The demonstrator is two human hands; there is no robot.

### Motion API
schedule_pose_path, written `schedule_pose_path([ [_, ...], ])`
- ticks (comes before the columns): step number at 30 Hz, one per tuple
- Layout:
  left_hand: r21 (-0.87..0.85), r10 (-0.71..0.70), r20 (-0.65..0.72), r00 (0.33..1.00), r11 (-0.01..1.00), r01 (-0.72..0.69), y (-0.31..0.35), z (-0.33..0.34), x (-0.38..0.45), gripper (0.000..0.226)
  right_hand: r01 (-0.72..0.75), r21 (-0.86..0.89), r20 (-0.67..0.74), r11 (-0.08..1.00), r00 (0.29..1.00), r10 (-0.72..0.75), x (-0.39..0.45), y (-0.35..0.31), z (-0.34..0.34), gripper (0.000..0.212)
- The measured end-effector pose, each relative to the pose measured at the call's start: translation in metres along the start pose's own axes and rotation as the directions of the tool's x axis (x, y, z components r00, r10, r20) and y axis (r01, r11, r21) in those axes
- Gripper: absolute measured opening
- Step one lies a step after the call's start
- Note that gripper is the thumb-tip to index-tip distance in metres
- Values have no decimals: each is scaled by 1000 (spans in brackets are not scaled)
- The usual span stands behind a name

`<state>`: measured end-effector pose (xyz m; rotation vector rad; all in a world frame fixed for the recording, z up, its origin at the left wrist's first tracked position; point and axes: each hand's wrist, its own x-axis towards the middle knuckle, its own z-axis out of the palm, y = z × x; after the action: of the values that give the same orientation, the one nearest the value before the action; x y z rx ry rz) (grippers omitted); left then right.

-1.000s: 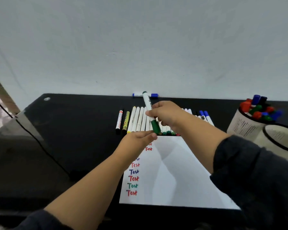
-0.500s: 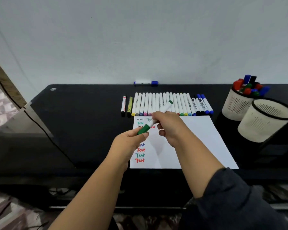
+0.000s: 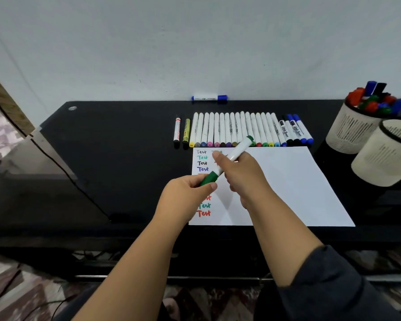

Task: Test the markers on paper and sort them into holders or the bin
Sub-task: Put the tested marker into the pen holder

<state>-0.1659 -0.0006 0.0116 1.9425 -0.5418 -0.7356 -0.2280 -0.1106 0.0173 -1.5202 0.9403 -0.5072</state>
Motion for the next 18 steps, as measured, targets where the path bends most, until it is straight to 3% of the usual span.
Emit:
schedule_pose_path([
  [5, 323, 119, -63, 991, 942, -93, 1, 5, -2, 21, 20, 29, -102, 999, 995, -17, 2, 5, 9, 22],
  [8, 427, 155, -53, 987, 897, -118, 0, 6, -3, 19, 16, -17, -122, 1000, 992, -18, 1, 5, 10, 15],
  [13, 170, 35, 7, 999, 985, -35, 3, 4, -4, 4, -23, 8, -88, 1000, 996, 23, 2, 1, 8, 20],
  [18, 23, -7, 33, 999, 1000, 6, 0, 0, -2, 16, -21, 13, -37, 1000, 999, 21, 3, -2, 7, 27],
])
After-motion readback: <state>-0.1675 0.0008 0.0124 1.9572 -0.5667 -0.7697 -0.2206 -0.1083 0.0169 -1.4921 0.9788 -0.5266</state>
